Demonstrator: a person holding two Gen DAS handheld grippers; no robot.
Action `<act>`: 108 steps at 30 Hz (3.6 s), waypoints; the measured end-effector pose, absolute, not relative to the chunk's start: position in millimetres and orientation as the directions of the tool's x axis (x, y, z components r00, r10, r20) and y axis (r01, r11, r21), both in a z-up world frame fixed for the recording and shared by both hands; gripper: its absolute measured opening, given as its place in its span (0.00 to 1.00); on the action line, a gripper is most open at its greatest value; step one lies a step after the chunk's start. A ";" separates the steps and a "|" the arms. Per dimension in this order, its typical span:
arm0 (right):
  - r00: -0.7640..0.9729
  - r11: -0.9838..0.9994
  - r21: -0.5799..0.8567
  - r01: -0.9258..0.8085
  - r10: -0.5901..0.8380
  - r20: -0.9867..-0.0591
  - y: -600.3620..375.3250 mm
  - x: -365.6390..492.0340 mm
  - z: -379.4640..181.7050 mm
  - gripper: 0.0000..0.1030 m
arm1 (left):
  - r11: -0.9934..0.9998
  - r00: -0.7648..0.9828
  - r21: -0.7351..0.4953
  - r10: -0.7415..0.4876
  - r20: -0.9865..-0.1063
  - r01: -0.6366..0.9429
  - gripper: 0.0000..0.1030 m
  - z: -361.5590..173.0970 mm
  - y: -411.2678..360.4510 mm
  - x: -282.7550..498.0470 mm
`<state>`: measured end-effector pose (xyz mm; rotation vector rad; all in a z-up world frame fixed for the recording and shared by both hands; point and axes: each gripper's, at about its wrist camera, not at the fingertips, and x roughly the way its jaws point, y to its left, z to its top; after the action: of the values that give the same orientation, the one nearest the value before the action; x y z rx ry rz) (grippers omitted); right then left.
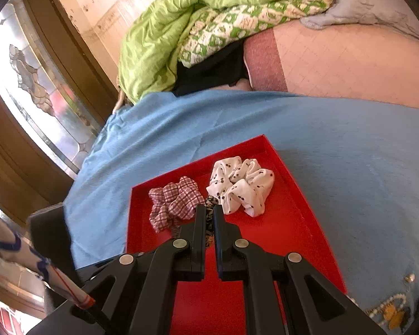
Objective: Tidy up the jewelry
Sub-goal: 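Carry both held items over the red tray beside the scrunchies, then open both grippers to release the strand and hair tie in the tray, then move both grippers back toward the pearl bracelets and black hair ties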
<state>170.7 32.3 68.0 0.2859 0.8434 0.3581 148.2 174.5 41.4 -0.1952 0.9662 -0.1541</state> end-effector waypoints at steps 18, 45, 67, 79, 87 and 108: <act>0.541 0.942 0.322 -0.097 0.322 -0.777 31.5 199.0 21.4 0.06 | 0.974 0.525 -0.222 -0.211 -0.825 0.043 0.08 27.4 177.9 159.7; 0.535 0.949 0.311 -0.054 0.291 -0.794 15.8 198.6 18.7 0.10 | 0.978 0.546 -0.198 -0.201 -0.813 0.065 0.23 31.8 173.5 153.5; 0.562 0.942 0.323 -0.086 0.314 -0.765 1.8 170.7 40.7 0.20 | 0.983 0.616 -0.179 -0.163 -0.771 0.036 0.55 51.4 178.8 145.2; 0.583 0.928 0.353 -0.120 0.353 -0.731 -14.2 134.1 55.2 0.20 | 0.992 0.664 -0.127 -0.103 -0.740 0.013 0.59 65.1 172.1 134.5; 0.587 0.912 0.398 -0.100 0.377 -0.716 -40.0 101.4 55.4 0.26 | 0.997 0.693 -0.078 -0.074 -0.717 0.025 0.61 72.8 156.0 116.6; 0.705 0.879 0.454 0.148 0.228 -0.672 -198.3 -11.9 33.1 0.27 | 0.966 0.638 -0.161 -0.254 -0.727 0.201 0.65 71.5 99.2 13.2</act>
<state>-11.9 -198.3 33.1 0.5097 0.7967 0.0464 13.2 99.2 71.5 -0.0674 0.8402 -0.2602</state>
